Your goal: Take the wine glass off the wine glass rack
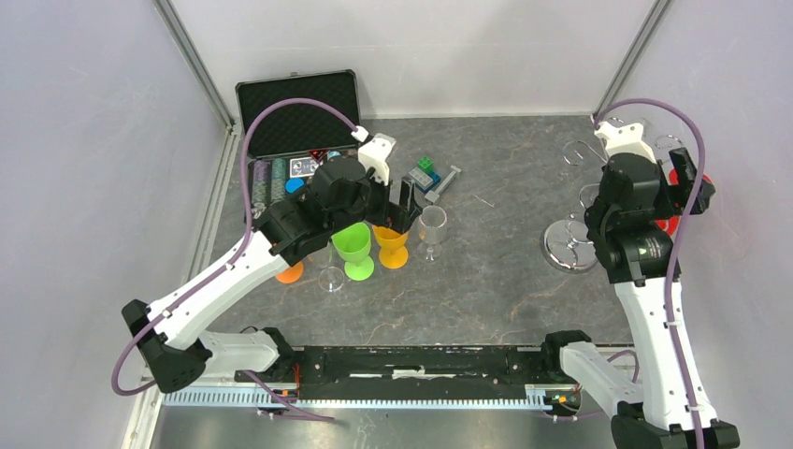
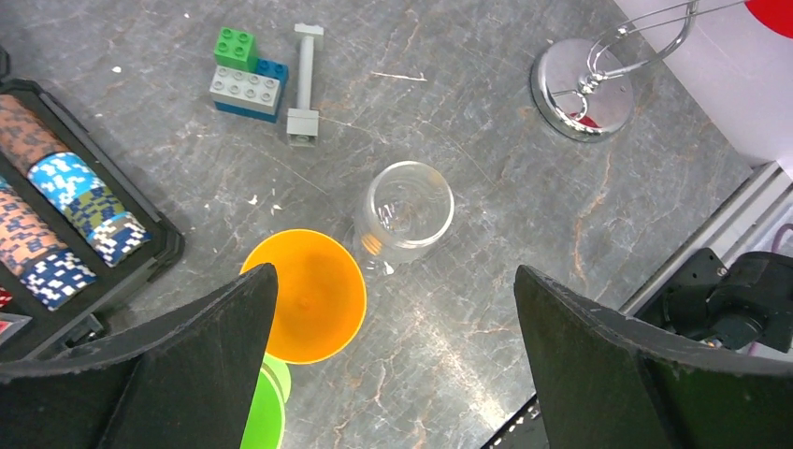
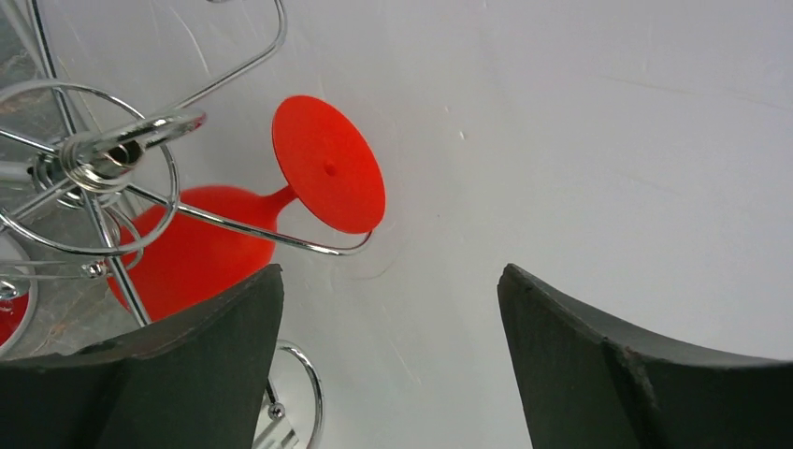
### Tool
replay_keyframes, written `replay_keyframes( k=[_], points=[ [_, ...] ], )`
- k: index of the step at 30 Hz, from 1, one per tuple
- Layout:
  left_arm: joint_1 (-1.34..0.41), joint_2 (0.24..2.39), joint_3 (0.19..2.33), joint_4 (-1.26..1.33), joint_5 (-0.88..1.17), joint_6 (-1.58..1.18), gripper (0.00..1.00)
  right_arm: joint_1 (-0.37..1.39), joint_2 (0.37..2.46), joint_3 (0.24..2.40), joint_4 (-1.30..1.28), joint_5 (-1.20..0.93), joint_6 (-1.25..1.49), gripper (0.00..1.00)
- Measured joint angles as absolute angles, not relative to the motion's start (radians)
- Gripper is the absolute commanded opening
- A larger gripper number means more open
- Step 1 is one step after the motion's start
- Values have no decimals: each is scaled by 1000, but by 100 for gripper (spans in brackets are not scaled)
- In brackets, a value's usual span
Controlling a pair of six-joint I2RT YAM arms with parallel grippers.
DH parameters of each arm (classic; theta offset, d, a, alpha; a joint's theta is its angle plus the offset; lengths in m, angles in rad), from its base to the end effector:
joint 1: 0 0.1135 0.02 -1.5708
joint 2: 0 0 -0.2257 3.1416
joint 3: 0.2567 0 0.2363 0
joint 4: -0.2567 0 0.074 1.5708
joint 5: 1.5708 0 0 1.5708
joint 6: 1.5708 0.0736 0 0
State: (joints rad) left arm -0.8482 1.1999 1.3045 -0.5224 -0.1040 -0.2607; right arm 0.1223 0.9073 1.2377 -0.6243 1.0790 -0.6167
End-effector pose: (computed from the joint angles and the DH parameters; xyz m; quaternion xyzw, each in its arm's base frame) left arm 0.2000 -0.2153 0.3477 0.2153 0.8096 -0.2495 0.4857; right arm 0.1884 -0.0422 0.3907 0.0367 0.7530 -0.5251 0.3948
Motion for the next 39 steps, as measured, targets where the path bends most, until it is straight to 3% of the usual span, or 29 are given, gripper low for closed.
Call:
replay_keyframes(
  k=[8, 12, 16, 22, 30, 39],
  points=[
    [-848, 1252, 1331, -522, -75, -295, 100, 122, 871, 1129, -420, 1001, -756, 68],
    [-848, 1262, 1342, -527, -73, -303, 100, 115, 886, 1098, -361, 984, -800, 51],
    [-848, 1266, 1355, -529, -73, -306, 100, 97, 906, 1079, -295, 987, -841, 45],
    [-848, 1267, 1362, -530, -73, -308, 100, 60, 920, 1069, -226, 983, -871, 45],
    [-848, 1267, 1362, -530, -73, -308, 100, 43, 920, 1061, -226, 937, -854, 61],
    [-848, 1267, 1362, -530, -73, -308, 100, 32, 925, 1061, -262, 867, -827, 55]
  ],
)
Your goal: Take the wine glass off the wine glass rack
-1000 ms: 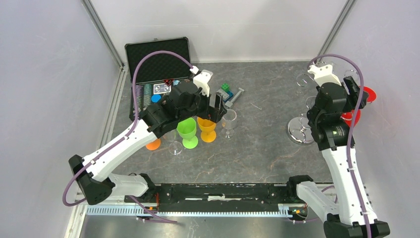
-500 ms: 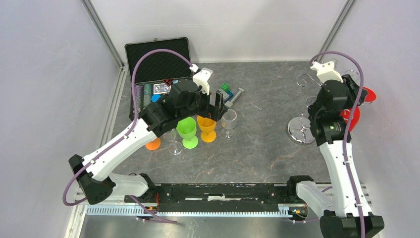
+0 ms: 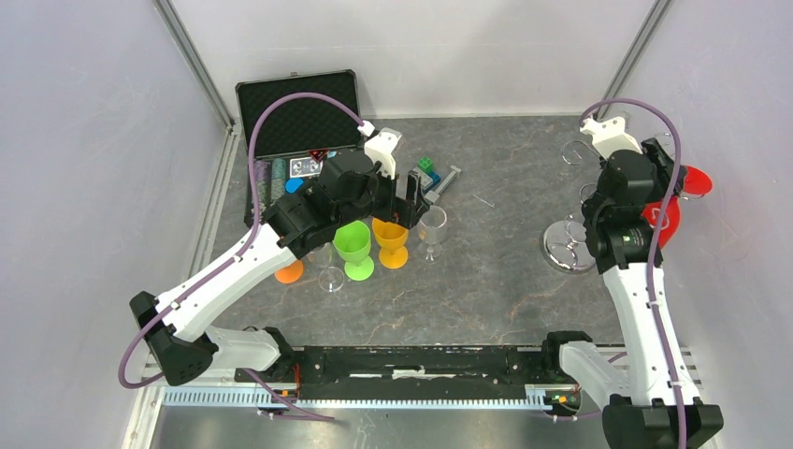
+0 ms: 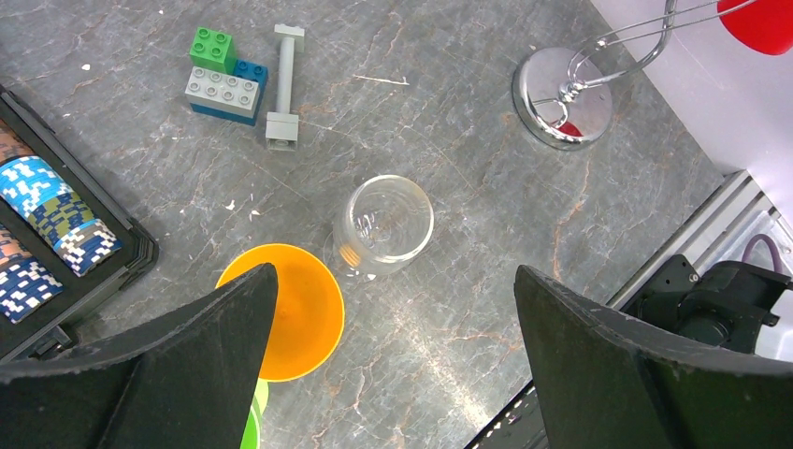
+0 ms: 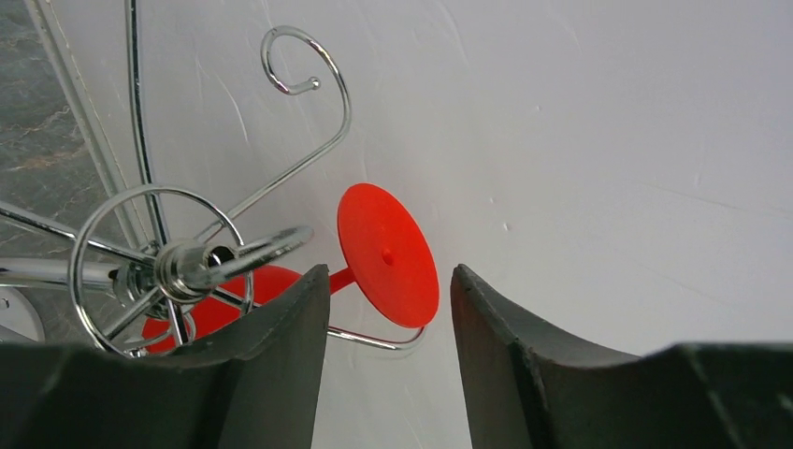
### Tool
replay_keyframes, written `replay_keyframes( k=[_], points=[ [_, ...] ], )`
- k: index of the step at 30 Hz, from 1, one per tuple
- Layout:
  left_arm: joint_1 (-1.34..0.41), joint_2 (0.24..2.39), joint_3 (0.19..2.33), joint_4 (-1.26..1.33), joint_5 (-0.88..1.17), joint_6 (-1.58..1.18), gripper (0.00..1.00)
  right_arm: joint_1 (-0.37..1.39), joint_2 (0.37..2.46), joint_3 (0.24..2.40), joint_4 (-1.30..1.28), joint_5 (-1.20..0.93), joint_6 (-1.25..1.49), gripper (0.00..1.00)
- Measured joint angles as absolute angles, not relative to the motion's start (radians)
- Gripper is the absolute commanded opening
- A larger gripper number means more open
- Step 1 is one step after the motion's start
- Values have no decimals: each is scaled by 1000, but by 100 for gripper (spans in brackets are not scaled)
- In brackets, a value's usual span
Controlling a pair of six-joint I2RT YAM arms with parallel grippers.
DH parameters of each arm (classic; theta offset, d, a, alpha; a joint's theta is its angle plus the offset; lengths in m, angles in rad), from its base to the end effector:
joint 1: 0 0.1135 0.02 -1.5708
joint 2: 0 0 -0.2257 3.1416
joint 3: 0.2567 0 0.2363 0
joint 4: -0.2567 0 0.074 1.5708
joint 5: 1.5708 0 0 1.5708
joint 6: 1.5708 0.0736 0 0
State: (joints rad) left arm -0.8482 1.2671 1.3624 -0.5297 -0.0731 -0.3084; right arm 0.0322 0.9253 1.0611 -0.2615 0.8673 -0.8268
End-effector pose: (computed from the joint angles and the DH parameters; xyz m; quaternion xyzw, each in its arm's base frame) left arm 0.2077 -0.2275 0.3483 0.2056 0.8171 -0.2681 0.4671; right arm 0.2249 -0.0489 0.3689 -0.0308 0.7346 -0.5228 0.4314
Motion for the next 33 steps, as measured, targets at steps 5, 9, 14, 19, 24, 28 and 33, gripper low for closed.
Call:
replay_keyframes(
  k=[5, 9, 14, 19, 24, 28, 33],
  points=[
    [-848, 1267, 1362, -529, -73, -308, 100, 6, 953, 1061, -259, 859, -828, 53],
    [-848, 1265, 1362, -529, -73, -308, 100, -23, 986, 1078, -250, 861, -824, 48],
    [-847, 1235, 1348, -527, -76, -307, 100, -31, 1046, 1139, -302, 883, -806, 48],
    [-841, 1206, 1336, -522, -77, -307, 100, -35, 1078, 1222, -430, 883, -757, 54],
    [-838, 1205, 1335, -521, -76, -305, 100, -40, 1083, 1304, -570, 849, -705, 56],
    [-837, 1205, 1335, -521, -76, -305, 100, -40, 1083, 1322, -635, 823, -683, 56],
    [-837, 1205, 1335, -522, -76, -305, 100, -40, 1098, 1322, -675, 807, -676, 52]
  ],
)
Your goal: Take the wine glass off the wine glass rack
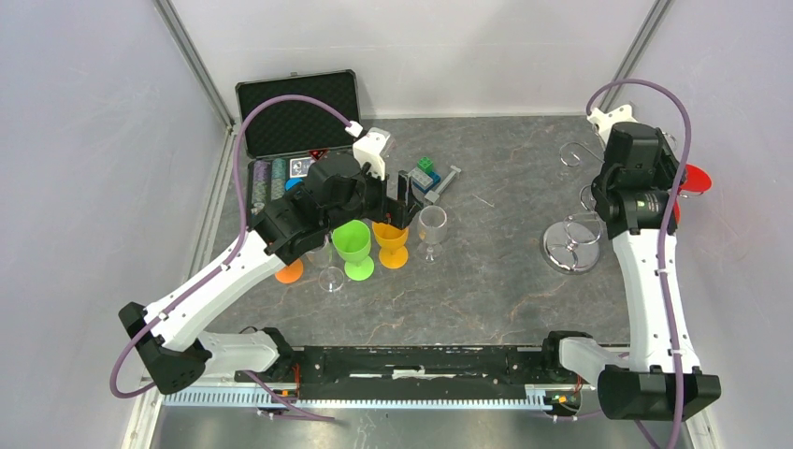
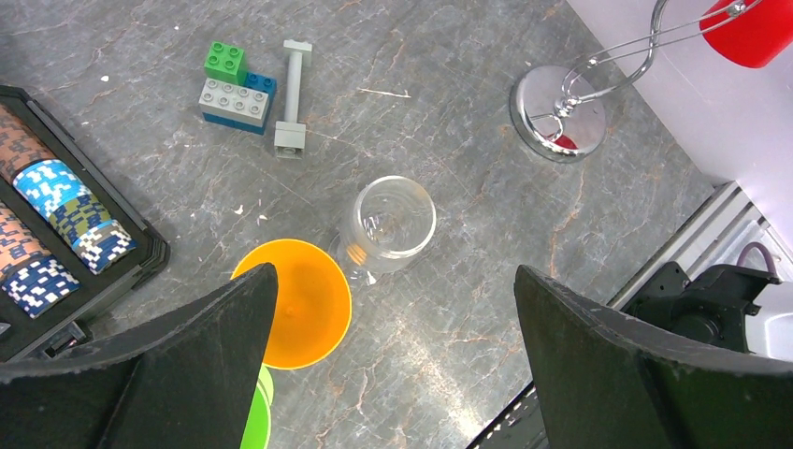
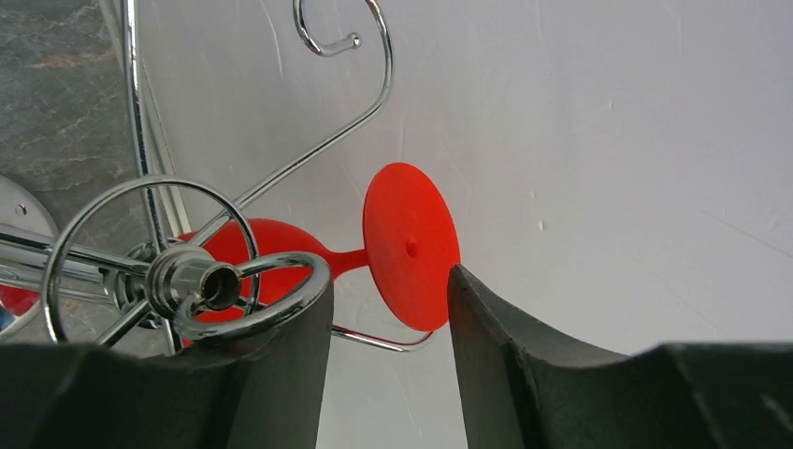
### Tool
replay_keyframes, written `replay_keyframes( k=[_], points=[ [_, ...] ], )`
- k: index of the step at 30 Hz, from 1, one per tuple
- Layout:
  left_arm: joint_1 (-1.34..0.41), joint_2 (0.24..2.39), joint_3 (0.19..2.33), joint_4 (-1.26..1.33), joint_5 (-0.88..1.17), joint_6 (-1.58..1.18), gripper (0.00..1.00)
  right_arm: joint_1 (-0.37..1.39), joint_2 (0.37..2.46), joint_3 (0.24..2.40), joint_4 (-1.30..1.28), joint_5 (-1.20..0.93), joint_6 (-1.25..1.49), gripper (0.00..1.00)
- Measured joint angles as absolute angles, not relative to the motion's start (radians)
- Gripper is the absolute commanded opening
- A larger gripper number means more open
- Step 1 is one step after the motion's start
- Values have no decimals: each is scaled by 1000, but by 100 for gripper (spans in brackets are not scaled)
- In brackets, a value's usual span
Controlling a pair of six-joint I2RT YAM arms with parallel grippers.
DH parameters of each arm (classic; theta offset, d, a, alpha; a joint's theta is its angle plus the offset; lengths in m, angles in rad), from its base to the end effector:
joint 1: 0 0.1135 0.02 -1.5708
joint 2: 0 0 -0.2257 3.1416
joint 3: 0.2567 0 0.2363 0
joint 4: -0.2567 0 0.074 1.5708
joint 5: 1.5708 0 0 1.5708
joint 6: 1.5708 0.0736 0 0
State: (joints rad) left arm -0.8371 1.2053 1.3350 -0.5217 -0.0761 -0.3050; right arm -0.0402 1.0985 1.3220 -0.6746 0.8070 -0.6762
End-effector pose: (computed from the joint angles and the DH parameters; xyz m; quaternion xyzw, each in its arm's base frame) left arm 0.2013 -0.2149 0.3570 0.1980 0.8070 -0.2736 0.4844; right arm 0.2370 -0.0627 0.3692 -0.0456 0.8054 -0.4828 0.3408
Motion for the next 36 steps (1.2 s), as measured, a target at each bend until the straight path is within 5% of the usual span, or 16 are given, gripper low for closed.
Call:
replay_keyframes(
  k=[22, 29, 36],
  points=[
    [-828, 1206, 1335, -522, -72, -288, 100, -68, 1159, 1391, -706, 840, -658, 33],
    [-826, 1210, 1335, -522, -70, -288, 100, -68, 1158, 1374, -696, 851, -656, 17],
    [-826, 1210, 1335, -522, -68, -288, 100, -68, 1143, 1312, -650, 904, -656, 31]
  ],
)
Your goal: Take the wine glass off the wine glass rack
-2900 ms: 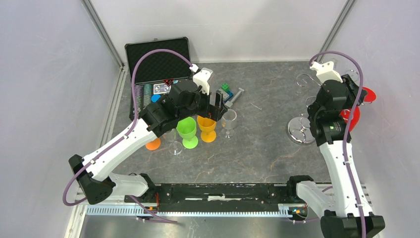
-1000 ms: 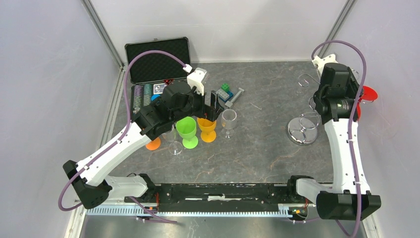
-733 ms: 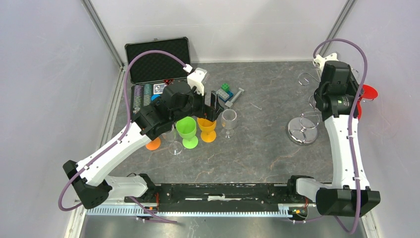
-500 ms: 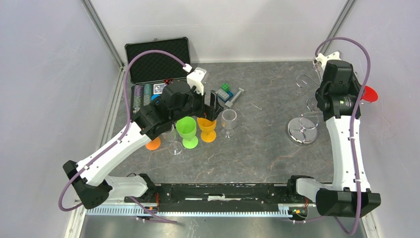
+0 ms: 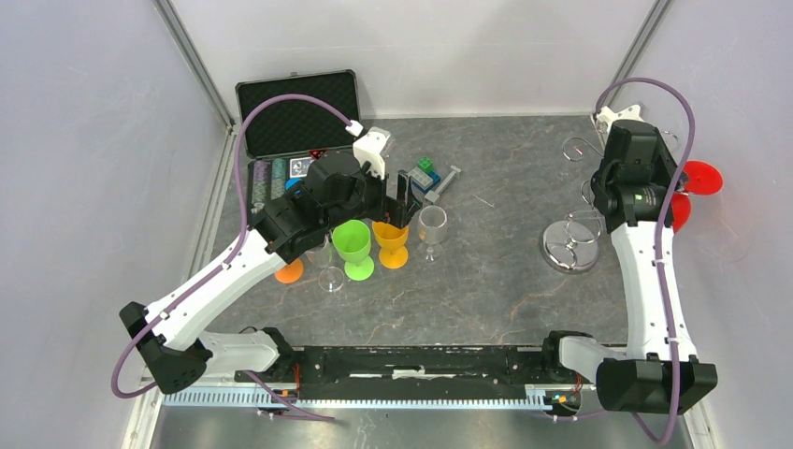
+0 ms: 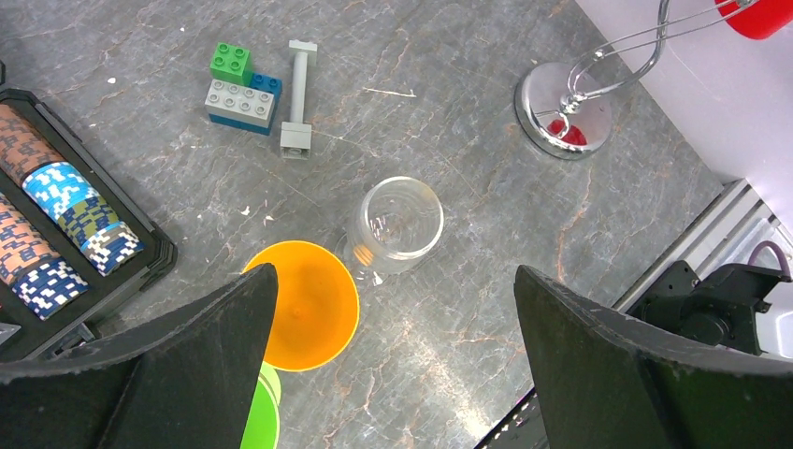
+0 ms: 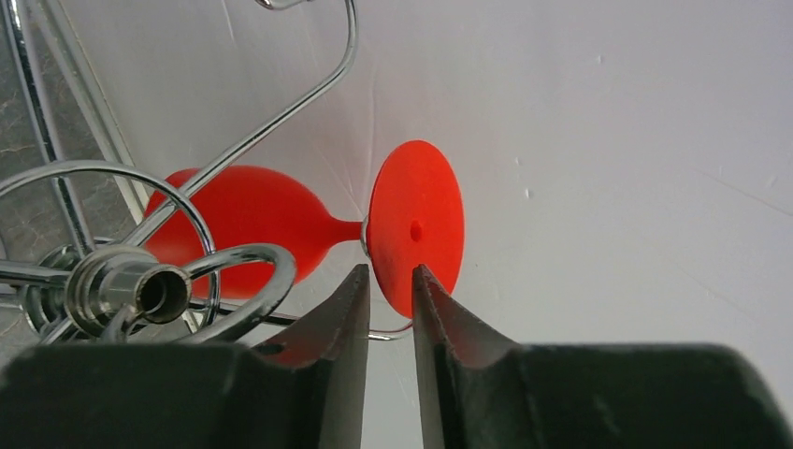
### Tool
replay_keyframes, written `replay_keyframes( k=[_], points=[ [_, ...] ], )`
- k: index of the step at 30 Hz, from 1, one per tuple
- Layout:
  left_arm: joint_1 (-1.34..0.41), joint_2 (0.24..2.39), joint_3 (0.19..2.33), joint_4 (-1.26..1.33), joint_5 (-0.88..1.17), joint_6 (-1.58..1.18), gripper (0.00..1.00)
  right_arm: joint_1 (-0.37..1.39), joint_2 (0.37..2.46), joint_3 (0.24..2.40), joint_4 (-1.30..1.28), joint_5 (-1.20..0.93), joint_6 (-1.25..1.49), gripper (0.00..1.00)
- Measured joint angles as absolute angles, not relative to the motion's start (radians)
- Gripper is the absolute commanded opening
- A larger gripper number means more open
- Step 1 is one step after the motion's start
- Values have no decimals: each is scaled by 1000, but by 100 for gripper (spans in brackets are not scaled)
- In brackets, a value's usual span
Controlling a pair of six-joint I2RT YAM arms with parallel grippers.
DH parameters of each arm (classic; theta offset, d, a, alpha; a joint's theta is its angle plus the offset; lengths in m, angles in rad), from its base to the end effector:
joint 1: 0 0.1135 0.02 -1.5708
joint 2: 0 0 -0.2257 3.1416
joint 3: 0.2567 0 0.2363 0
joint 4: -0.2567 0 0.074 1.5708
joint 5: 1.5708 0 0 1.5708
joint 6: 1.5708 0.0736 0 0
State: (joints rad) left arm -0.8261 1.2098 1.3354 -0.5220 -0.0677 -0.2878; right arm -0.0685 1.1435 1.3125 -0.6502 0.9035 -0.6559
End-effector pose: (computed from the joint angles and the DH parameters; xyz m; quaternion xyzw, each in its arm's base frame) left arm 0.2039 -0.2139 0.3559 0.2032 0.8070 -0.2688 0.4849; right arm 0.2431 -0.0746 0.3612 -0.0062 0.8020 -0.5143 0.3037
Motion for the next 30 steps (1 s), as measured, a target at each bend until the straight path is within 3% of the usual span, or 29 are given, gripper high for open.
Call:
replay_keyframes(
  k=[12, 15, 19, 20, 30],
  points=[
    [-826, 1207, 1335, -522, -68, -288, 100, -68, 1147, 1294, -582, 955, -670, 35],
    [-826, 1206, 1335, -522, -68, -288, 100, -68, 1148, 1293, -579, 963, -676, 26],
    [-826, 1206, 1335, -522, -68, -288, 100, -68, 1153, 1291, -580, 972, -681, 2],
    [-826, 1206, 1335, -522, -68, -288, 100, -68, 1154, 1291, -582, 975, -682, 0],
    [-824, 1206, 1335, -521, -68, -288, 100, -68, 1151, 1291, -578, 1012, -696, 0]
  ],
)
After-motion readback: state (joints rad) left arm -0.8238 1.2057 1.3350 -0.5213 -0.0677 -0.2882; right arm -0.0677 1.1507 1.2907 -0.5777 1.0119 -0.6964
